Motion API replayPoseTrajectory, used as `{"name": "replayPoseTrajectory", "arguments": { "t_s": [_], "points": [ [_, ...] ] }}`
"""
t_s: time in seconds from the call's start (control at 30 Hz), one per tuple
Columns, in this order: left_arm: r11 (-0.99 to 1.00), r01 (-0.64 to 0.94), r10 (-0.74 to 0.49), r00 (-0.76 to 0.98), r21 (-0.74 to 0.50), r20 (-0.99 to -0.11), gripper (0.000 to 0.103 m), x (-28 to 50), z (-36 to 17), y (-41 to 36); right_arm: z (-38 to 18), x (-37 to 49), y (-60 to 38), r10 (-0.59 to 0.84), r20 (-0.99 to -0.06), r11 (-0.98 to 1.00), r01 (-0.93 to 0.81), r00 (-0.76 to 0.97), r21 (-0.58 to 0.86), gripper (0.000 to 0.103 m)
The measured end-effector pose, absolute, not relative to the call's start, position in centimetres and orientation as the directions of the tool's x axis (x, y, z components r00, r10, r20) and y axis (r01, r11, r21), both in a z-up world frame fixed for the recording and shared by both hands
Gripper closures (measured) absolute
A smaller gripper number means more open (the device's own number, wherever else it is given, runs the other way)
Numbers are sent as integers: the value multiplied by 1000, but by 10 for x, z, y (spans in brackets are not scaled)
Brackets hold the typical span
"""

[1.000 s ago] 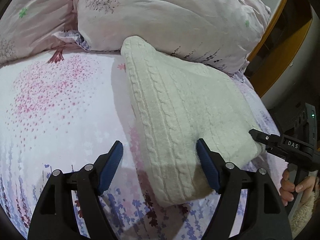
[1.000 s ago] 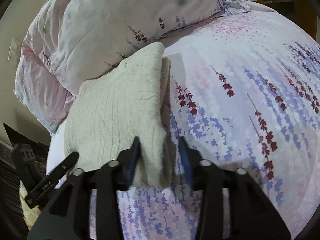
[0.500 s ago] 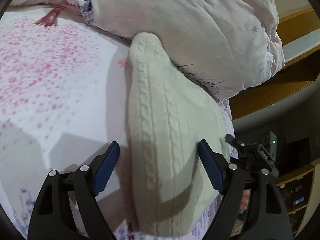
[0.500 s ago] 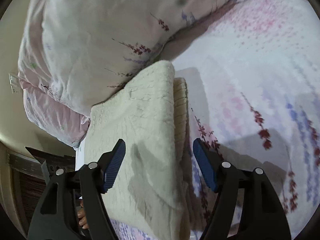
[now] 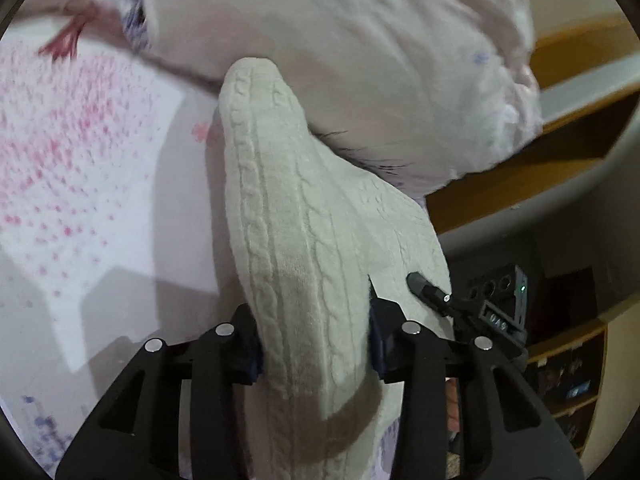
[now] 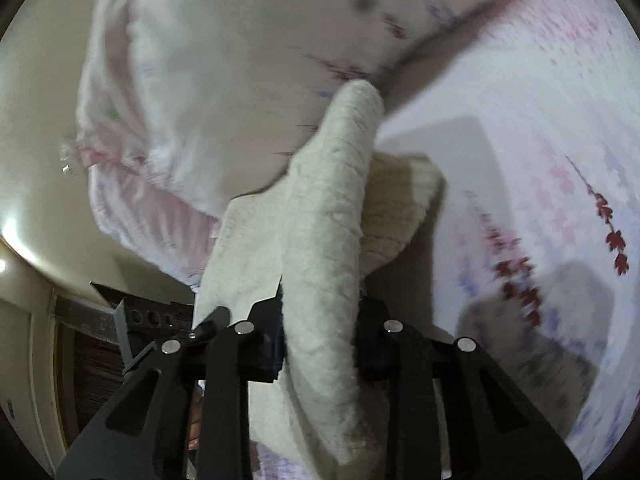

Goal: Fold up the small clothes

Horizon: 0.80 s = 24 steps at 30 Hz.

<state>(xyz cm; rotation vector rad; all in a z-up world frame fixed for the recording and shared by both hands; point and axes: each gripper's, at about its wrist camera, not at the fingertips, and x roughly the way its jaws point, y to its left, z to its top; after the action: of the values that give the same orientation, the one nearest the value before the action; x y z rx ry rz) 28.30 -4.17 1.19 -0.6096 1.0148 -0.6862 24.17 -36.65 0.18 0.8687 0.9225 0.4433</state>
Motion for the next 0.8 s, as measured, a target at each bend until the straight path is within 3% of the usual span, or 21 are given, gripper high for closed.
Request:
{"name": "replayPoseTrajectory", "arguments": {
  "t_s": [0.33, 0.5, 0.57, 0.67, 0.8],
  "points": [
    [725, 303, -678, 471, -619, -564, 63, 245, 56, 45, 39, 227, -264, 685, -493, 667, -191, 536, 720, 78],
    [787, 233, -600, 503, -571, -623, 58, 257, 36, 85, 22, 241, -207, 617, -592, 763, -210, 518, 611, 78],
    [801, 147, -571, 475, -580, -670, 55, 269, 11, 94, 0, 252, -195, 579, -668, 795, -140, 467, 591, 70],
    [780, 137, -590, 488, -611, -643, 48, 268, 2, 102, -3, 253, -203, 603, -653, 765, -98, 458, 637, 58],
    [809, 142, -554, 510, -571, -658, 40, 261, 10, 103, 8, 254, -229, 577, -627, 754, -45, 524, 656, 56]
  ]
}}
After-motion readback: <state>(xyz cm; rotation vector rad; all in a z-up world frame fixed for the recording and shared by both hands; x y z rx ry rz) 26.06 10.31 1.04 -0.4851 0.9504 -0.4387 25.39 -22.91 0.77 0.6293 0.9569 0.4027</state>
